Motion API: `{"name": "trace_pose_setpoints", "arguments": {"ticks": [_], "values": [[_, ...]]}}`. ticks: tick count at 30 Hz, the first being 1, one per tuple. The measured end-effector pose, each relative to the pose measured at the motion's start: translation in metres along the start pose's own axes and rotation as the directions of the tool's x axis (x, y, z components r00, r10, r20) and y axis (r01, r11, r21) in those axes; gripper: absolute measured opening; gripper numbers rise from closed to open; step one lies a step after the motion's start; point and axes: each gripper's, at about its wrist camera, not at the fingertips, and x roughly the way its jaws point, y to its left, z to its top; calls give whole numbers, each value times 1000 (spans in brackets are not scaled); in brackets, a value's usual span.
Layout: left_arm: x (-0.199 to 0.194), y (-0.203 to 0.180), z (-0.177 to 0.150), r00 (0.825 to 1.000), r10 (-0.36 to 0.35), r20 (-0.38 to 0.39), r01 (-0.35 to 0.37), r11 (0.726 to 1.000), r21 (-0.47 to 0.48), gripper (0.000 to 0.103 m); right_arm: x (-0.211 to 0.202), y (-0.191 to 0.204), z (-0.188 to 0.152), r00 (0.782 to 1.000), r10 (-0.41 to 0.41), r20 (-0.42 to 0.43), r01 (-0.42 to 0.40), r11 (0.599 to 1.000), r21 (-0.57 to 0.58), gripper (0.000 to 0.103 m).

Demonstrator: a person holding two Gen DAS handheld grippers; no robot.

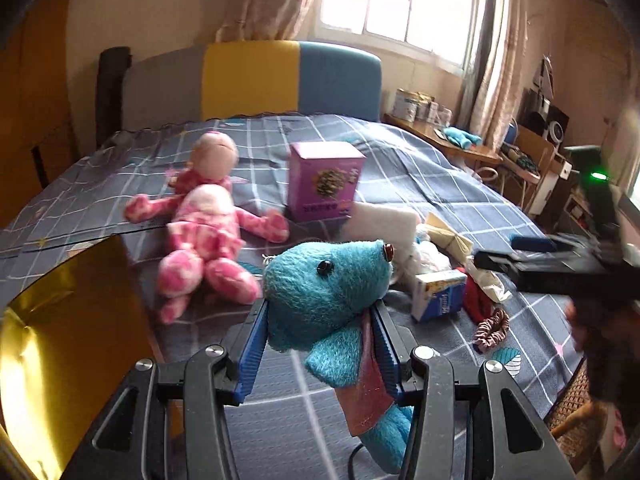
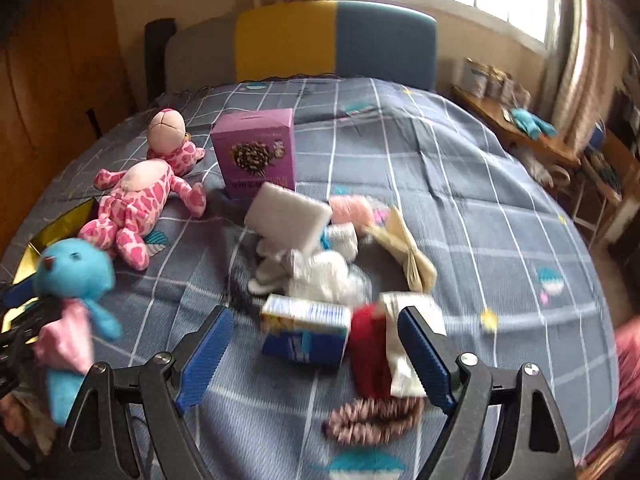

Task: Organize soft objects
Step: 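Carry the teddy bear with the left gripper while the right gripper grasps the white sponge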

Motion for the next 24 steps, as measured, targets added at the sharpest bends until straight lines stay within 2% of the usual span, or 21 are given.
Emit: {"name": "trace_pose_setpoints", "arguments": {"ticks": [6, 9, 11, 15, 19, 23, 24], "values": [[-27, 36, -2, 1000, 12, 27, -11, 998, -55, 50, 51, 5, 48, 997, -34, -76, 27, 995, -91, 86], [-36, 52, -4, 999, 19, 29, -16, 996, -91, 50, 65, 22, 66, 995, -37, -97, 17, 981, -191, 86], [-41, 63, -5, 999, 22, 30, -18, 994, -112, 50, 72, 38, 75, 993, -40, -114, 4, 954, -300, 87], [-49, 86, -6, 999, 35, 25, -30, 986, -165, 50, 94, 67, 85, 981, -110, -160, 17, 871, -491, 88], [-57, 115, -10, 998, 63, 22, -56, 971, -232, 50, 123, 79, 85, 961, -192, -201, 36, 805, -593, 88], [-62, 146, -16, 995, 102, 5, -96, 952, -292, 51, 149, 81, 77, 936, -265, -232, 64, 775, -629, 85], [-63, 154, -17, 993, 114, -2, -109, 945, -307, 51, 153, 82, 76, 934, -281, -220, 82, 769, -634, 74]]}}
